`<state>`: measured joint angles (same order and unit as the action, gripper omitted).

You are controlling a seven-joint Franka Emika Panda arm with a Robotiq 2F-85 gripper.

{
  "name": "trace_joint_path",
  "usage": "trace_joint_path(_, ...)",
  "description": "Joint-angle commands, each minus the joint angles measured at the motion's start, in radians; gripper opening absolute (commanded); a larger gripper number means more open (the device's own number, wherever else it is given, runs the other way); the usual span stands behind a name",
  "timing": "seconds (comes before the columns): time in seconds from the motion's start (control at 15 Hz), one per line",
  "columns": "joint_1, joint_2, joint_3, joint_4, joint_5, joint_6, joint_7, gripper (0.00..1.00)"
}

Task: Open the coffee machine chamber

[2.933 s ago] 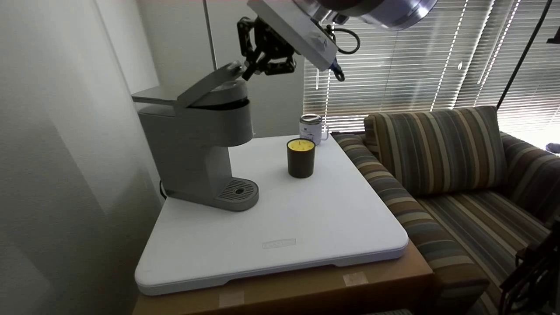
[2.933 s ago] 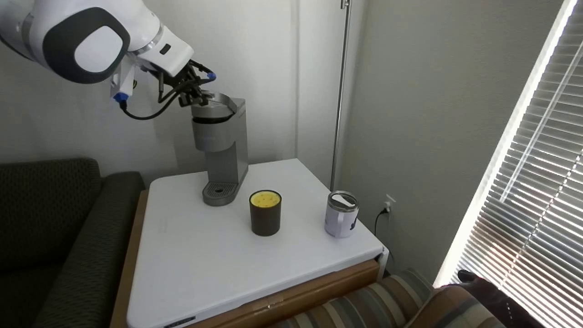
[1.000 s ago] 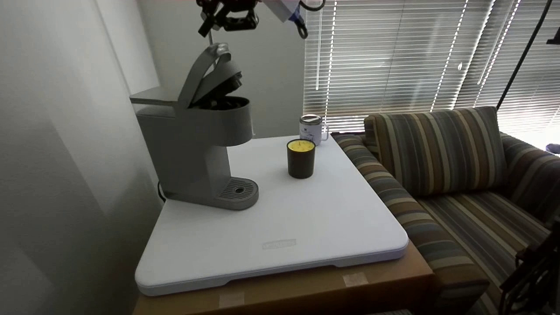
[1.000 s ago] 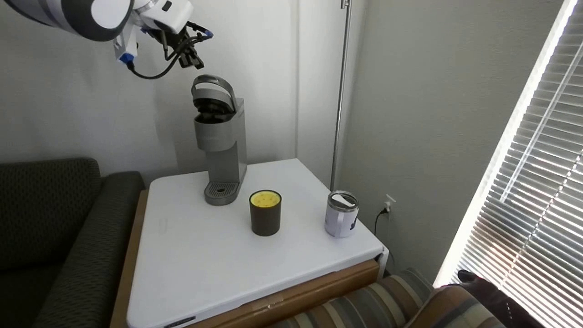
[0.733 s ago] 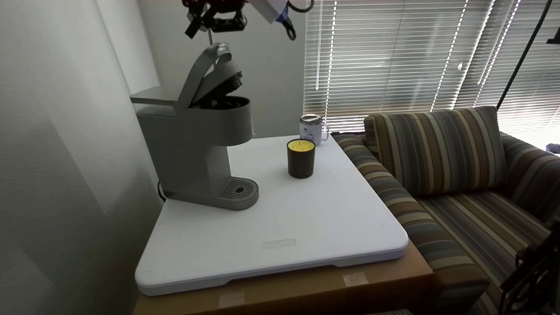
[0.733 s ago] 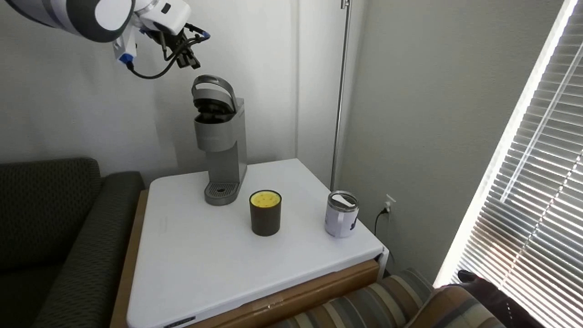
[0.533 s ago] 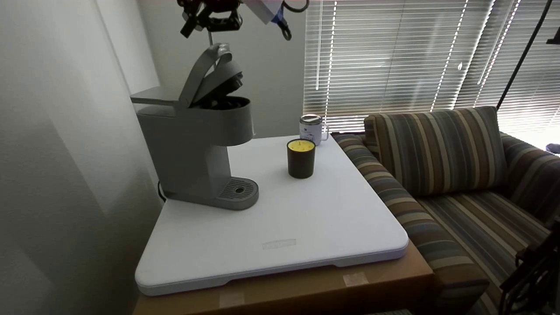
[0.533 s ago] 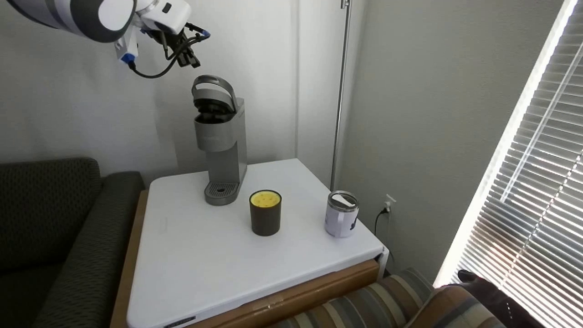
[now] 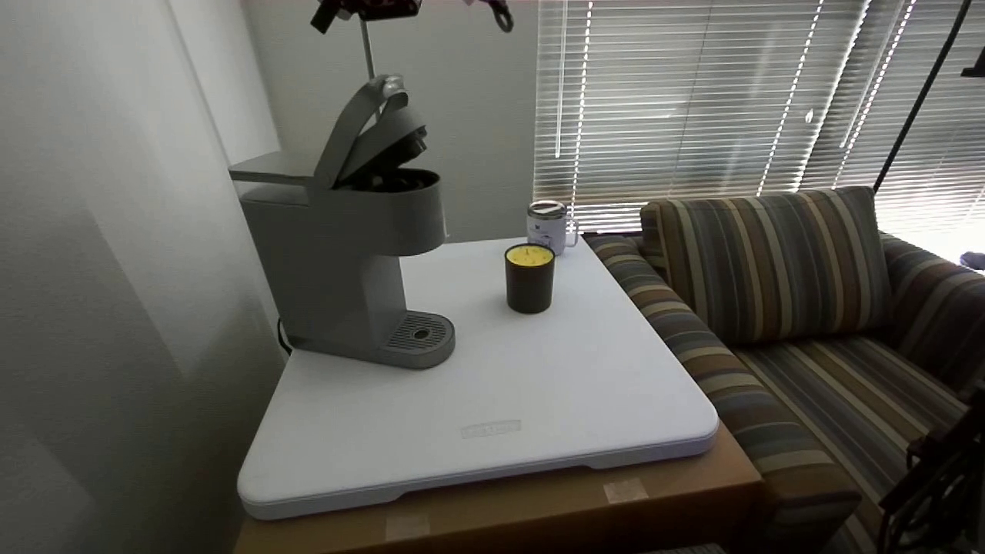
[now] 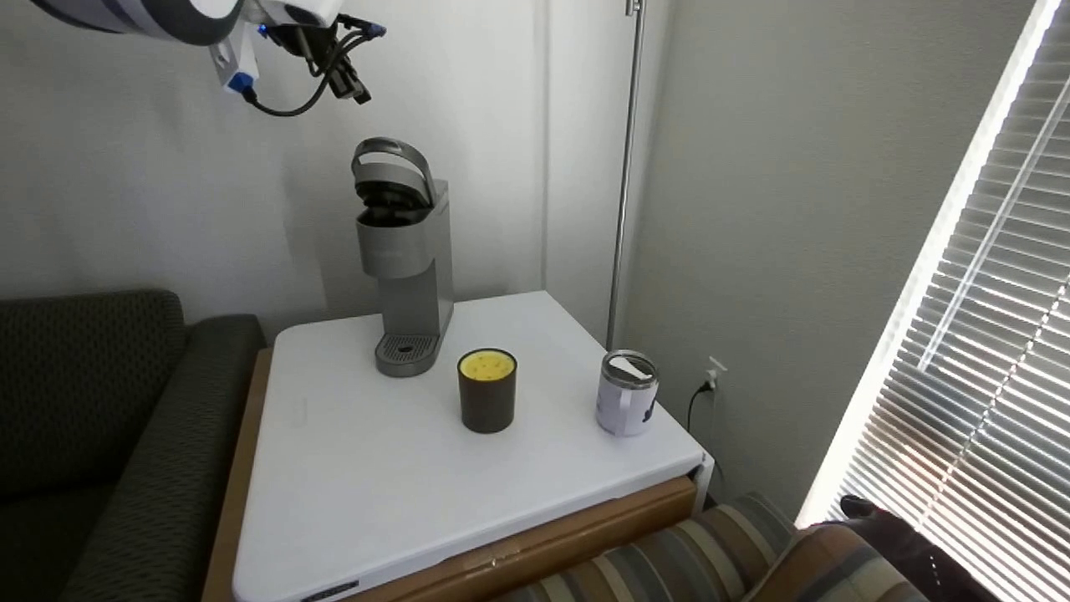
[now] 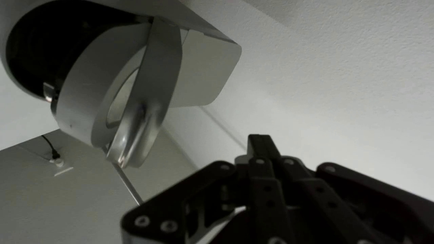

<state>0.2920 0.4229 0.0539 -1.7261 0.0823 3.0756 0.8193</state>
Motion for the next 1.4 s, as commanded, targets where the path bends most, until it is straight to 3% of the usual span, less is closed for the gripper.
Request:
trace_joint_path(0.0,0.123,-0.121,-0.183,-0.035,-0.125,-0.219,0.093,0.0)
trace_joint_path(0.13,0.185,-0.169,-0.268,-0.019,-0.248,-0.376,0.209,0.0)
trace_joint_path(0.27,0.204,-0.224,-0.275,-0.026,-0.291,-0.547,0.254,0.0)
trace_joint_path(0.33,0.13,-0.248,-0.184,-0.021,-0.302,-0.635,0.257,0.0)
trace_joint_path(0.47,0.093,-0.272,-0.127,0.013,-0.285,-0.796,0.263,0.0)
trace_joint_path(0.67,0.042,-0.296,-0.058,0.023,-0.278,-0.921,0.272,0.0)
trace_joint_path(0.8,0.02,-0.301,-0.031,0.025,-0.297,-0.964,0.295,0.27)
trace_joint_path(1.33,-0.027,-0.314,0.019,-0.004,-0.291,-0.97,0.297,0.82)
